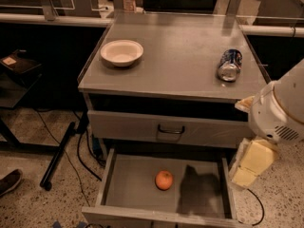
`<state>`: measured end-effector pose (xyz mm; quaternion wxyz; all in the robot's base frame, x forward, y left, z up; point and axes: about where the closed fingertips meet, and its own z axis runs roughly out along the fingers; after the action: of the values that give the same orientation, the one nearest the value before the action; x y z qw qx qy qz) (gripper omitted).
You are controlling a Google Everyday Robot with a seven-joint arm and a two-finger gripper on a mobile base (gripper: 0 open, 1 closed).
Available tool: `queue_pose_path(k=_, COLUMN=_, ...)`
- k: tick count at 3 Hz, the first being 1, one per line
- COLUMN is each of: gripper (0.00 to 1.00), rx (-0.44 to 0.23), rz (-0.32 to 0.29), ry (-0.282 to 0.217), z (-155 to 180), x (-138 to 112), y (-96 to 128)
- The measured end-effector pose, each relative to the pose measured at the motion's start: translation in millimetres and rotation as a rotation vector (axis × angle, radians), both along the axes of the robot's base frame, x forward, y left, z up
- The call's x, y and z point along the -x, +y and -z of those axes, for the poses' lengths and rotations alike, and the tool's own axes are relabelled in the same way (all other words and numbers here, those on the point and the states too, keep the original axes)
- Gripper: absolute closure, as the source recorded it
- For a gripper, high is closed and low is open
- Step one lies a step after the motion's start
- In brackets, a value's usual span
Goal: Pick orange from middle drawer and place on counter
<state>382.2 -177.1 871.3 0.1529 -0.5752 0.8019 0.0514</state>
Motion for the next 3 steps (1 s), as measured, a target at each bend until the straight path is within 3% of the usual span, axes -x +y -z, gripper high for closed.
queue_pose_path(k=1, gripper=0.0, rx=0.0, rz=0.0, ry=-0.002, z=-1.1, x=-0.5, y=0.0)
queue_pose_path(k=2, gripper=0.0, rx=-0.034, rz=0.018, ry=0.03, z=33.3, x=-6.9, y=-0.4)
queue_pose_path(k=3, gripper=0.0, rx=-0.094, rz=0.059, ry=0.069, z=98.0, x=-22.2, y=-2.1)
